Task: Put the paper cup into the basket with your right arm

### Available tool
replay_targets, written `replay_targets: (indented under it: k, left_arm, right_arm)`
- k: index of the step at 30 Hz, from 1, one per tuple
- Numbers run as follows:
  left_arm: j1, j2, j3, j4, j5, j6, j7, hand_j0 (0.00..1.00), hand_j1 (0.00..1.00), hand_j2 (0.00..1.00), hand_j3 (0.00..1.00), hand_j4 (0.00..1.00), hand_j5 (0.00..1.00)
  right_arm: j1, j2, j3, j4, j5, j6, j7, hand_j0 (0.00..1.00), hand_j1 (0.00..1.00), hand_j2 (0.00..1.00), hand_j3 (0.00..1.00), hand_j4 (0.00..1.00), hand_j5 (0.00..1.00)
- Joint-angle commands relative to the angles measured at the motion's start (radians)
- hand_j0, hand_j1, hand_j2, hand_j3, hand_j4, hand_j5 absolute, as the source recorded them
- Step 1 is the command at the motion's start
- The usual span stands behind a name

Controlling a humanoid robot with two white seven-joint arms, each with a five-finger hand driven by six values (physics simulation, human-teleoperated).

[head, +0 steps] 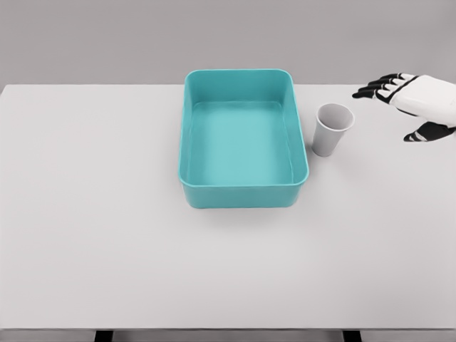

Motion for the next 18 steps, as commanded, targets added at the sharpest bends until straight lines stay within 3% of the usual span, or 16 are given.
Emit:
replay_targets:
  k: [1, 6, 8, 9, 10, 12, 14, 15, 18]
  left_arm:
    - [0.000, 0.000, 0.000, 0.000, 0.000, 0.000, 0.000, 1.00, 1.00, 1.00, 1.00, 1.00, 1.00]
    - [0.000, 0.000, 0.000, 0.000, 0.000, 0.000, -0.001, 1.00, 1.00, 1.00, 1.00, 1.00, 1.00]
    - [0.000, 0.000, 0.000, 0.000, 0.000, 0.000, -0.001, 1.00, 1.00, 1.00, 1.00, 1.00, 1.00]
    - [0.000, 0.000, 0.000, 0.000, 0.000, 0.000, 0.000, 1.00, 1.00, 1.00, 1.00, 1.00, 1.00]
    - [0.000, 0.000, 0.000, 0.000, 0.000, 0.000, -0.001, 1.00, 1.00, 1.00, 1.00, 1.00, 1.00]
    - [0.002, 0.000, 0.000, 0.000, 0.000, 0.000, -0.001, 1.00, 1.00, 1.00, 1.00, 1.00, 1.00]
    - [0.000, 0.000, 0.000, 0.000, 0.000, 0.000, -0.001, 1.00, 1.00, 1.00, 1.00, 1.00, 1.00]
    - [0.000, 0.000, 0.000, 0.000, 0.000, 0.000, -0.001, 1.00, 1.00, 1.00, 1.00, 1.00, 1.00]
    - [0.000, 0.000, 0.000, 0.000, 0.000, 0.000, 0.001, 1.00, 1.00, 1.00, 1.00, 1.00, 1.00]
  right_arm:
    - [0.000, 0.004, -0.005, -0.009, 0.007, 0.011, 0.001, 1.00, 1.00, 1.00, 1.00, 1.00, 1.00]
    - [0.002, 0.030, -0.008, 0.009, -0.017, 0.028, 0.001, 1.00, 1.00, 1.00, 1.00, 1.00, 1.00]
    - [0.002, 0.056, -0.037, 0.105, -0.164, 0.073, 0.089, 1.00, 1.00, 1.00, 1.00, 1.00, 1.00]
    - [0.002, 0.095, -0.082, 0.233, -0.374, 0.068, 0.186, 1.00, 1.00, 1.00, 1.00, 1.00, 1.00]
    - [0.002, 0.119, -0.108, 0.323, -0.528, 0.067, 0.186, 1.00, 1.00, 1.00, 1.00, 1.00, 1.00]
    - [-0.002, 0.164, -0.118, 0.437, -0.732, 0.064, 0.186, 1.00, 1.00, 1.00, 1.00, 1.00, 1.00]
    - [-0.003, 0.225, -0.168, 0.524, -0.821, 0.064, 0.186, 1.00, 1.00, 1.00, 1.00, 1.00, 1.00]
    - [-0.005, 0.279, -0.206, 0.573, -0.836, 0.068, 0.186, 1.00, 1.00, 1.00, 1.00, 1.00, 1.00]
    - [-0.005, 0.359, -0.203, 0.644, -0.830, 0.067, 0.186, 1.00, 1.00, 1.00, 1.00, 1.00, 1.00]
